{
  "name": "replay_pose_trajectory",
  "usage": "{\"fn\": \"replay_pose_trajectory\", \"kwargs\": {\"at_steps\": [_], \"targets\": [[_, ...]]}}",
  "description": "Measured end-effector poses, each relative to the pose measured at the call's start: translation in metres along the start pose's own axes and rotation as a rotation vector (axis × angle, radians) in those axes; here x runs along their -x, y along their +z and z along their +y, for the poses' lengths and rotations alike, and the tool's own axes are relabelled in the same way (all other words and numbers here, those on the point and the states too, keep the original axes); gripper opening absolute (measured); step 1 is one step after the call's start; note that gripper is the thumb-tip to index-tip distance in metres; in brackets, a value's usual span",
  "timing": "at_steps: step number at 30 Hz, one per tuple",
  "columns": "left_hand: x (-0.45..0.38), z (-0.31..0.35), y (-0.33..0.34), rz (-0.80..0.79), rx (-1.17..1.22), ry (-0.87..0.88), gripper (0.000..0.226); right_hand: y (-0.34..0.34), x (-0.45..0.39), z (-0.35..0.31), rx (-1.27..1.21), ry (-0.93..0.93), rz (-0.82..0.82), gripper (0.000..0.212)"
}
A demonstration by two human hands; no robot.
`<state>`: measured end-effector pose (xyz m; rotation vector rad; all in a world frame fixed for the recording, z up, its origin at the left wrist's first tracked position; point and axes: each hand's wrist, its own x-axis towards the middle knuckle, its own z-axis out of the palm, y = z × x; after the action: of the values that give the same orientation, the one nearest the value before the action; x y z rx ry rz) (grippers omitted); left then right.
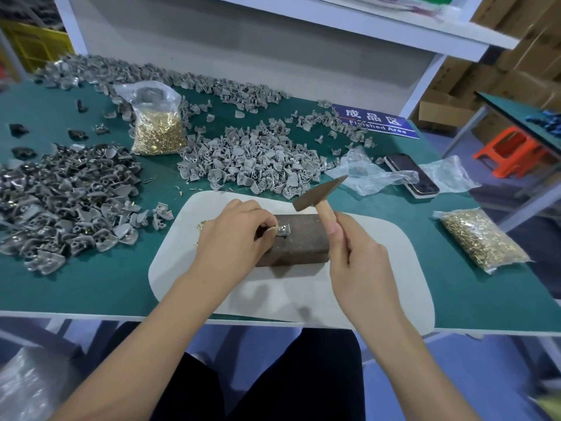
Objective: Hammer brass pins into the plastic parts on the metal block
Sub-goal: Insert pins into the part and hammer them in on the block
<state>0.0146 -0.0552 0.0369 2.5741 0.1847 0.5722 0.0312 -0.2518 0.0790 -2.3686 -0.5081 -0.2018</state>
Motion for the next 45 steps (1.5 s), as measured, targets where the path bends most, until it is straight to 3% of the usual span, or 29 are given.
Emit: {"fn": "replay_pose_trajectory", "kwargs": {"at_steps": [4, 10, 15, 22, 26, 31, 35, 39, 42, 45], "targets": [[0.0, -0.001, -0.001, -0.01, -0.002, 0.002, 0.005, 0.002, 0.0, 0.001, 0.117, 0.007, -0.192, 0.028], [0.001, -0.002, 0.0, 0.003, -0.003, -0.008, 0.004, -0.003, -0.001, -0.007, 0.089, -0.027, -0.006, 0.047], [0.0, -0.001, 0.001, 0.013, -0.017, -0.011, 0.005, 0.002, 0.007, -0.005, 0.143, 0.06, -0.158, 0.04], [-0.001, -0.001, 0.001, -0.007, -0.014, -0.047, 0.006, -0.003, -0.026, 0.018, 0.349, 0.186, 0.034, 0.036], [-0.001, 0.003, -0.001, -0.031, 0.002, -0.054, 0.006, 0.009, -0.042, 0.043, 0.416, 0.266, -0.009, 0.032], [-0.001, 0.002, 0.0, -0.033, 0.006, -0.06, 0.005, 0.031, -0.041, 0.064, 0.534, 0.284, -0.019, 0.041], [-0.001, 0.002, 0.001, -0.033, 0.006, -0.052, 0.005, 0.037, -0.034, 0.068, 0.361, 0.269, 0.115, 0.032], [0.003, 0.007, -0.001, -0.037, 0.061, -0.083, 0.004, 0.043, -0.024, 0.034, -0.016, -0.039, 0.312, 0.022], [0.011, 0.009, -0.007, 0.067, 0.378, -0.117, 0.003, 0.053, -0.017, 0.01, -0.164, -0.224, 0.205, 0.02], [0.021, 0.004, -0.024, 0.11, 0.637, -0.184, 0.014, 0.06, -0.018, -0.009, -0.332, -0.225, 0.093, 0.024]]}}
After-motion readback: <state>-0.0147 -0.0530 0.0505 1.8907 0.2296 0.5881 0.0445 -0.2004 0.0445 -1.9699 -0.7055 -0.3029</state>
